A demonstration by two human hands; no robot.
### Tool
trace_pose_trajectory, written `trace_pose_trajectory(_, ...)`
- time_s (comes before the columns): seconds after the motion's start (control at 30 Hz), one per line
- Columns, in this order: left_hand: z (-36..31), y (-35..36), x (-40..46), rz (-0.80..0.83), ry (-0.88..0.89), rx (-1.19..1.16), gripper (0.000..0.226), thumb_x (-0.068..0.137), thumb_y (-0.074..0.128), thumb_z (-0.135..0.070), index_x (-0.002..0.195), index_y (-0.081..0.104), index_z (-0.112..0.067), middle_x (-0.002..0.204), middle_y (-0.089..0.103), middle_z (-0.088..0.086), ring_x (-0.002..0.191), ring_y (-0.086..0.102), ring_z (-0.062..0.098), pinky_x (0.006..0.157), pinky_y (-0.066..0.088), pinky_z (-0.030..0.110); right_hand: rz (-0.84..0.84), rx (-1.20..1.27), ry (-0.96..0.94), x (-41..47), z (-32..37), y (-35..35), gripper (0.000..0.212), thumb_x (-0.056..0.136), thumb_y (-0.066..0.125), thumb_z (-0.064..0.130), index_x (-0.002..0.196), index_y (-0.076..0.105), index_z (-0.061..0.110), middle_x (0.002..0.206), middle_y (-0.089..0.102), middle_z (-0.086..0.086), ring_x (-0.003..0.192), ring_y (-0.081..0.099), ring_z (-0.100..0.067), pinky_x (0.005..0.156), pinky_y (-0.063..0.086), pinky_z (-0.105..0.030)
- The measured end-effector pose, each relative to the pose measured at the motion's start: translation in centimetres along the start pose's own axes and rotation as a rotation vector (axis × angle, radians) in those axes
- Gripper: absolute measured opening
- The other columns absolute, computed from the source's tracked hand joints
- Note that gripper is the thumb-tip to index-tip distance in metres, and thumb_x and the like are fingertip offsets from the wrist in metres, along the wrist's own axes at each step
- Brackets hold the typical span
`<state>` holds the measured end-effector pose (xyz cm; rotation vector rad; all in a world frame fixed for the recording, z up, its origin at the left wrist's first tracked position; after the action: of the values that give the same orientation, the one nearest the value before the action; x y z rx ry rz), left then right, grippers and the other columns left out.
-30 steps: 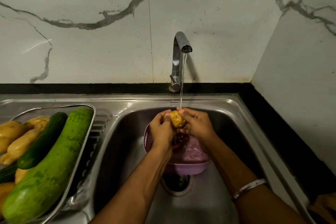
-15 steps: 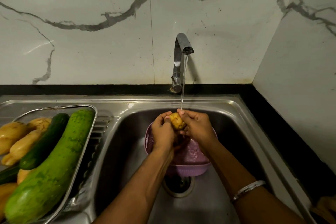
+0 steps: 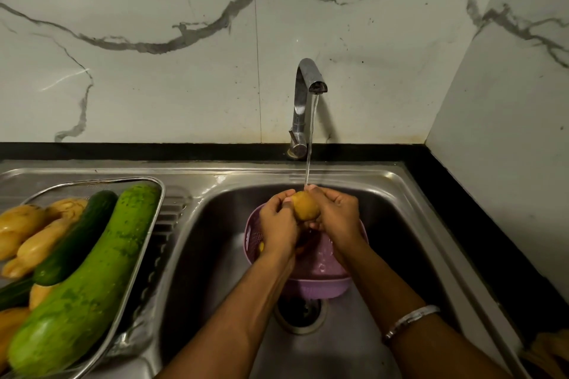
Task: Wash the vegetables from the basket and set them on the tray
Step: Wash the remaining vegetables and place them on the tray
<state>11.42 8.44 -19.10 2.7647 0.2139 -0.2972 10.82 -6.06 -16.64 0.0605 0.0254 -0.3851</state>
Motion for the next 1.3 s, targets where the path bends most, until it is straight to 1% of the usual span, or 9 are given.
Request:
trace_pose_trajectory(0.13, 0.2, 0.1, 0.2, 0.013, -0.005, 0.010, 0.021, 0.101, 0.051, -0.016, 0.114, 0.067, -0.015, 0.102, 0.068, 0.022, 0.069, 0.059, 0.025, 0.054, 0.048, 0.030, 0.062, -0.034, -0.016, 0.1, 0.8, 0.1, 0.013, 0.099, 0.064, 0.024, 0.103, 0.077, 0.021, 0.097, 0.078, -0.007, 0.089, 0.076, -0.022, 0.070, 0.064, -0.038)
trace_pose_trajectory(0.33, -0.1, -0.9, 0.4, -0.041, -0.006, -0.017, 0.018, 0.103, 0.053, -0.015, 0.112, 0.069, -0.015, 0.096, 0.073, 0.018, 0.074, 0.069, 0.027, 0.057, 0.058, 0.035, 0.287, -0.082, -0.031, -0.5, 1.3, 1.9, 0.033, 0.098, 0.063, 0.009, 0.131, 0.065, 0.015, 0.107, 0.073, 0.003, 0.084, 0.074, -0.006, 0.064, 0.061, -0.023)
trace_pose_trajectory(0.53, -0.4, -0.8, 0.2, -0.041, 0.017, 0.015, 0.018, 0.102, 0.056, -0.018, 0.106, 0.073, -0.021, 0.095, 0.076, 0.014, 0.088, 0.073, 0.034, 0.083, 0.060, 0.055, 0.271, -0.175, -0.100, -0.2, 1.1, 1.6, 0.043, 0.095, 0.070, 0.016, 0.137, 0.061, 0.014, 0.117, 0.074, -0.005, 0.094, 0.075, -0.015, 0.067, 0.062, -0.027)
trace_pose_trajectory(0.77, -0.5, -0.2, -0.7, 0.010, 0.003, 0.027, 0.019, 0.104, 0.054, -0.017, 0.108, 0.072, -0.011, 0.087, 0.073, 0.016, 0.061, 0.066, 0.021, 0.048, 0.052, 0.027, 0.067, -0.452, -0.306, -0.5, 2.2, 0.7, 0.020, 0.093, 0.071, 0.034, 0.110, 0.076, 0.024, 0.090, 0.076, 0.010, 0.081, 0.072, -0.002, 0.074, 0.061, -0.024)
trace_pose_trajectory(0.93, -0.7, -1.0, -0.6, -0.034, -0.008, 0.021, 0.016, 0.101, 0.060, -0.020, 0.096, 0.075, -0.018, 0.085, 0.076, 0.014, 0.082, 0.074, 0.038, 0.076, 0.061, 0.055, 0.256, -0.370, -0.140, 0.2, 0.3, 2.0, 0.037, 0.098, 0.066, 0.028, 0.135, 0.063, 0.022, 0.113, 0.075, -0.002, 0.095, 0.074, -0.015, 0.080, 0.063, -0.038)
trace_pose_trajectory(1.03, -0.7, -1.7, -0.6, -0.085, -0.023, 0.010, 0.011, 0.099, 0.064, -0.022, 0.099, 0.074, -0.019, 0.080, 0.076, 0.011, 0.076, 0.075, 0.036, 0.073, 0.061, 0.058, 0.408, -0.239, -0.014, -0.3, -0.2, 2.8, 0.047, 0.100, 0.063, 0.018, 0.146, 0.052, 0.017, 0.120, 0.072, -0.009, 0.101, 0.073, -0.022, 0.080, 0.062, -0.035)
trace_pose_trajectory(1.13, -0.8, -1.4, -0.7, -0.064, -0.020, 0.009, 0.014, 0.101, 0.061, -0.021, 0.104, 0.073, -0.013, 0.074, 0.076, 0.007, 0.069, 0.075, 0.029, 0.067, 0.063, 0.051, 0.312, -0.180, -0.034, -0.2, 0.1, 2.0, 0.044, 0.094, 0.072, 0.018, 0.136, 0.062, 0.015, 0.116, 0.074, -0.007, 0.103, 0.074, -0.022, 0.080, 0.064, -0.038)
trace_pose_trajectory(1.2, -0.8, -0.6, -1.2, -0.010, -0.041, -0.010, 0.017, 0.103, 0.056, -0.017, 0.103, 0.071, -0.010, 0.069, 0.075, 0.004, 0.062, 0.074, 0.022, 0.060, 0.064, 0.041, 0.181, -0.149, -0.111, -0.1, 0.7, 1.1, 0.025, 0.089, 0.078, 0.022, 0.114, 0.076, 0.021, 0.100, 0.079, -0.003, 0.092, 0.076, -0.022, 0.077, 0.064, -0.048)
trace_pose_trajectory(1.3, -0.6, 0.1, -1.7, 0.022, -0.055, -0.017, 0.018, 0.103, 0.056, -0.015, 0.107, 0.070, -0.007, 0.085, 0.076, 0.013, 0.068, 0.075, 0.023, 0.058, 0.063, 0.034, 0.058, -0.163, -0.191, -0.4, 1.4, 0.2, 0.007, 0.089, 0.077, 0.023, 0.089, 0.080, 0.029, 0.081, 0.079, 0.004, 0.077, 0.076, -0.014, 0.069, 0.065, -0.044)
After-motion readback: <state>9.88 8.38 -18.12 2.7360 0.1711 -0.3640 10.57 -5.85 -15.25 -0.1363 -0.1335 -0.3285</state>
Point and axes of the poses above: each hand's wrist, its own x-axis towards the middle knuckle, its own y-axis out of the palm, z = x × y, the point moved 10 cm from there along x, towards the middle knuckle
